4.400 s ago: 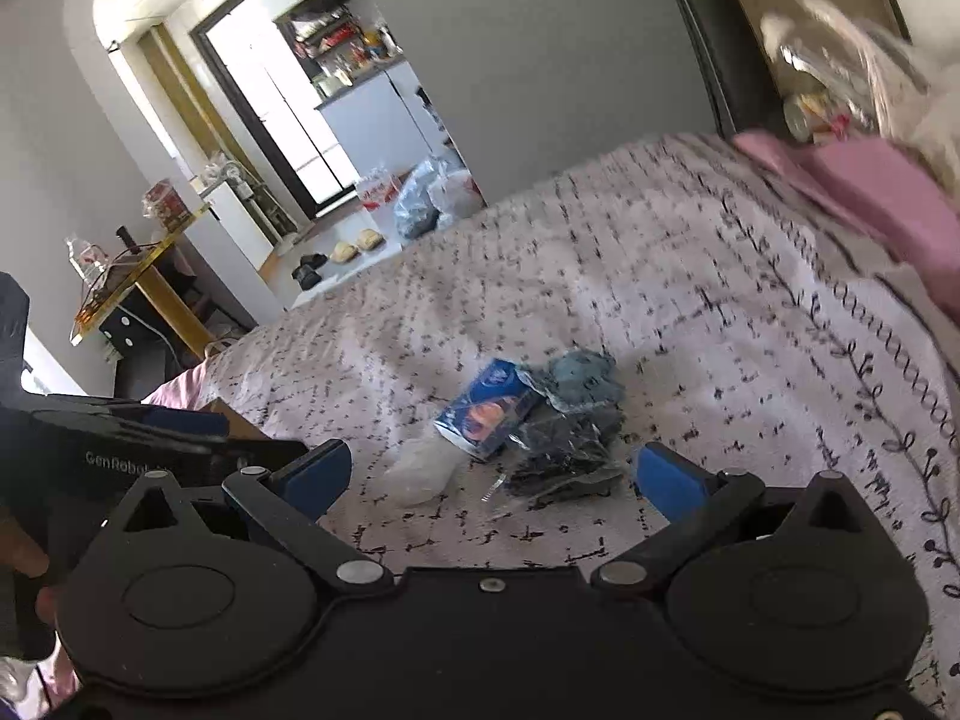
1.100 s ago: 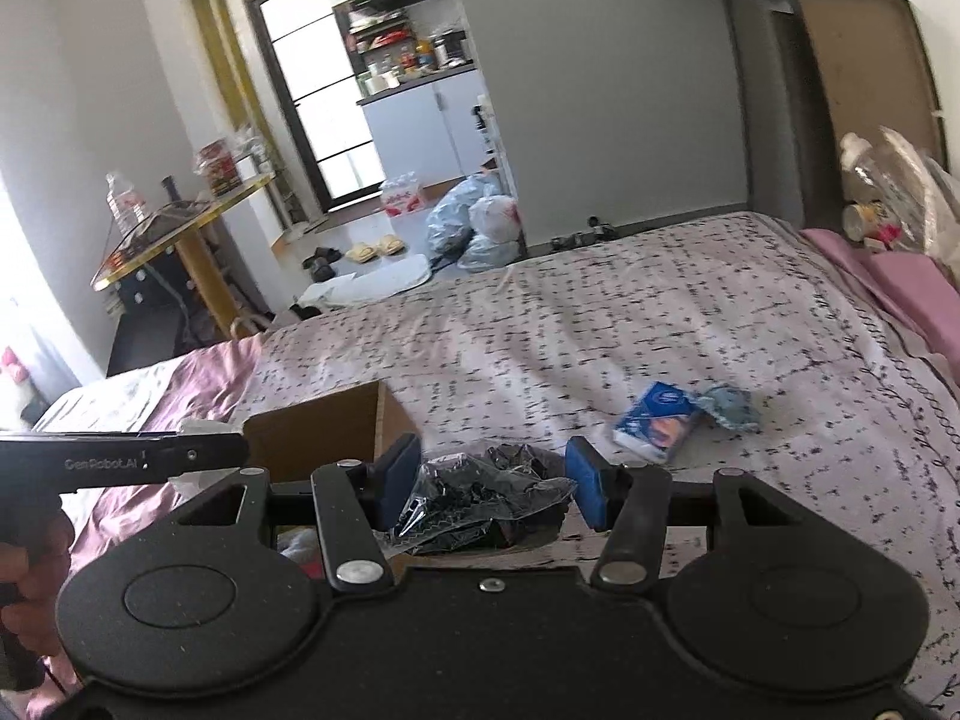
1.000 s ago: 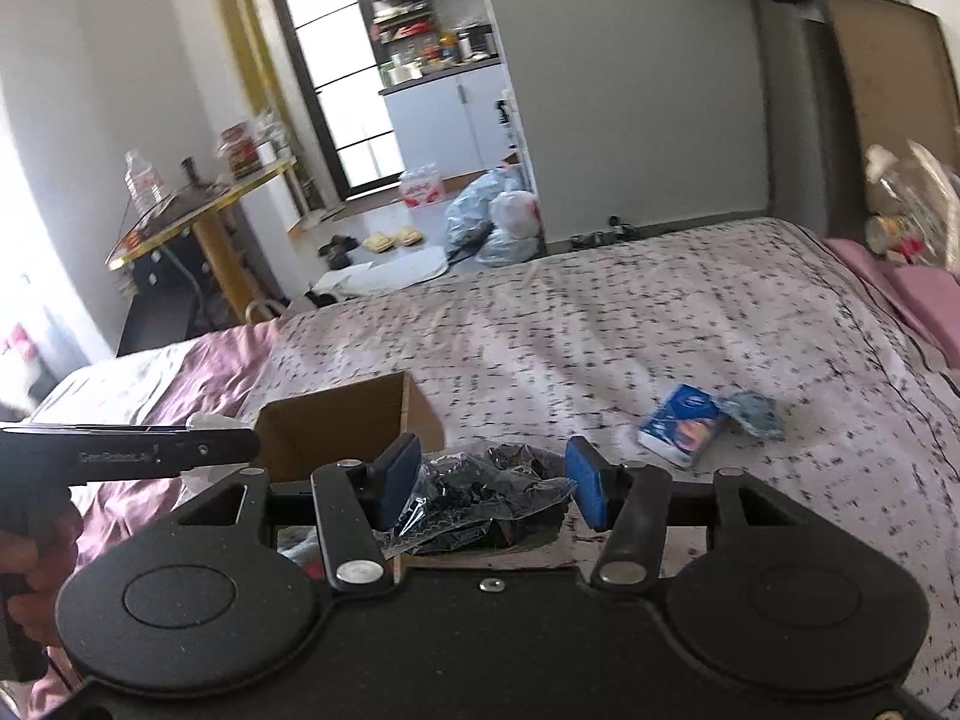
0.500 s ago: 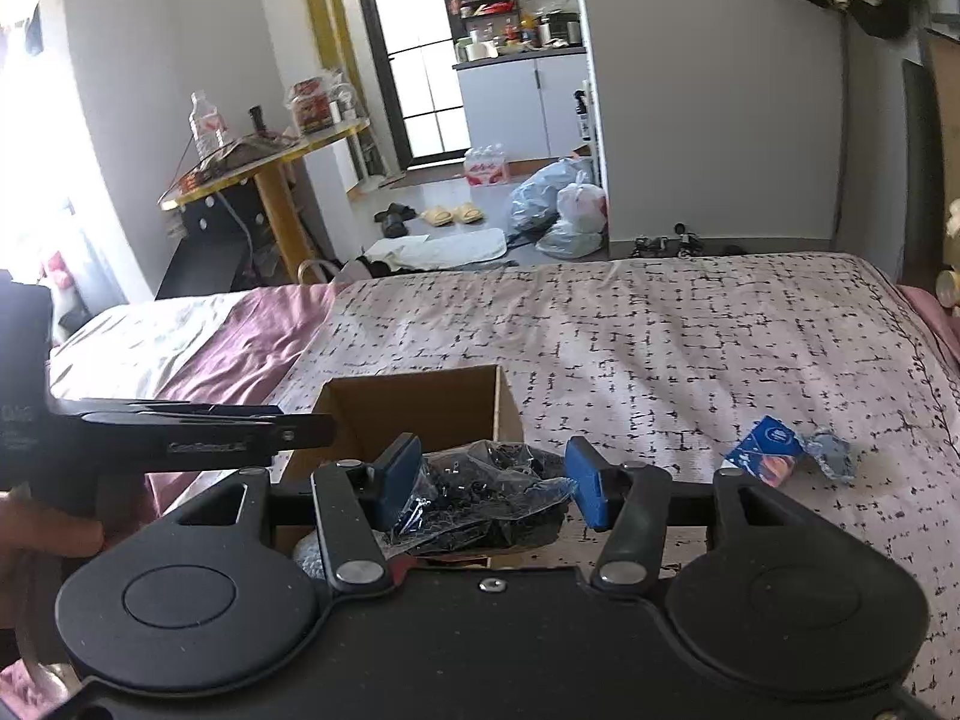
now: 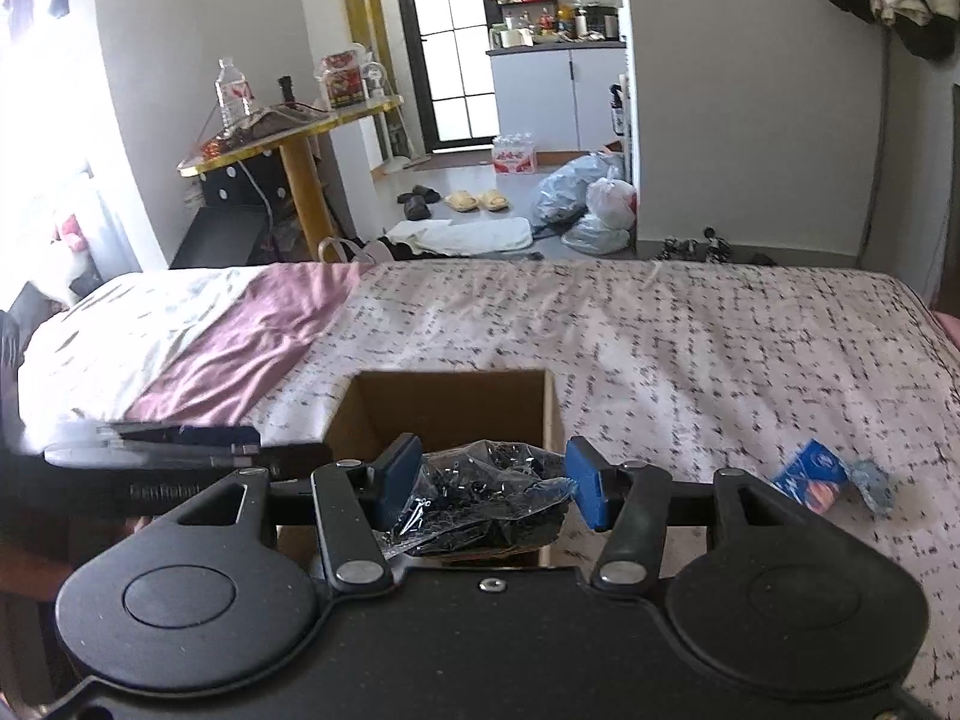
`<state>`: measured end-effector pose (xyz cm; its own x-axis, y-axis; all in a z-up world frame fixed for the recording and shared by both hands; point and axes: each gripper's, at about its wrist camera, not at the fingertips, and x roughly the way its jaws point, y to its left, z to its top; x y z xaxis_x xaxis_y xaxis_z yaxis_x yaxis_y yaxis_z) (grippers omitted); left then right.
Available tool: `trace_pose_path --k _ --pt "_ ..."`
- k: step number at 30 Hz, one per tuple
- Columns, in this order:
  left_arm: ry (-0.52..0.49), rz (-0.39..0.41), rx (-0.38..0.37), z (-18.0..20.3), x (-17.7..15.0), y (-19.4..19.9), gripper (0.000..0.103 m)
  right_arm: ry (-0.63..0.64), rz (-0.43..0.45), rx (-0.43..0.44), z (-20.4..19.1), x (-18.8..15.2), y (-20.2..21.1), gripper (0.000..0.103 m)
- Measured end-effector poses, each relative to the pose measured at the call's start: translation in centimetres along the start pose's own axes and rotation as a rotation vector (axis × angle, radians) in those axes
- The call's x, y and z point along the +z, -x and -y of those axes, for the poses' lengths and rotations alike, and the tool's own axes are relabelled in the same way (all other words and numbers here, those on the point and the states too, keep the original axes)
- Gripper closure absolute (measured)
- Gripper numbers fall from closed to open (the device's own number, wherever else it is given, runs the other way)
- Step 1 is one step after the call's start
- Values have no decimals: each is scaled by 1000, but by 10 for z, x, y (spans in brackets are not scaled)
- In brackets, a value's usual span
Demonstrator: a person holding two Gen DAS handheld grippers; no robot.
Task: Organize soft objects
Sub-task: 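Lower both bags into the box and open both grippers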
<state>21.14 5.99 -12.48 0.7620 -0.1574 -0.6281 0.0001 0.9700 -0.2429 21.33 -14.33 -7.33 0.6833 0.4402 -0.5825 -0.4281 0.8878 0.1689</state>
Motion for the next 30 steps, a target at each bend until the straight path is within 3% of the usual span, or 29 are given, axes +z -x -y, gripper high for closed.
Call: trace_pose_path --k 8,10,12,15,26,30 --pt "-22 18 41 -3 5 15 31 -7 55 39 -10 16 -1 49" --pt "-15 15 49 -4 6 17 30 -15 66 53 -10 18 1 44" --pt "2 4 51 -5 6 19 29 -25 60 57 -8 19 3 29" --pt "-3 -7 55 -3 7 21 28 -38 51 52 -2 14 8 16" --pt "-51 -48 86 24 13 25 23 -150 31 -5 51 -9 38 7" --pt "-68 -47 91 39 17 28 16 -173 40 -24 66 -14 50 2"
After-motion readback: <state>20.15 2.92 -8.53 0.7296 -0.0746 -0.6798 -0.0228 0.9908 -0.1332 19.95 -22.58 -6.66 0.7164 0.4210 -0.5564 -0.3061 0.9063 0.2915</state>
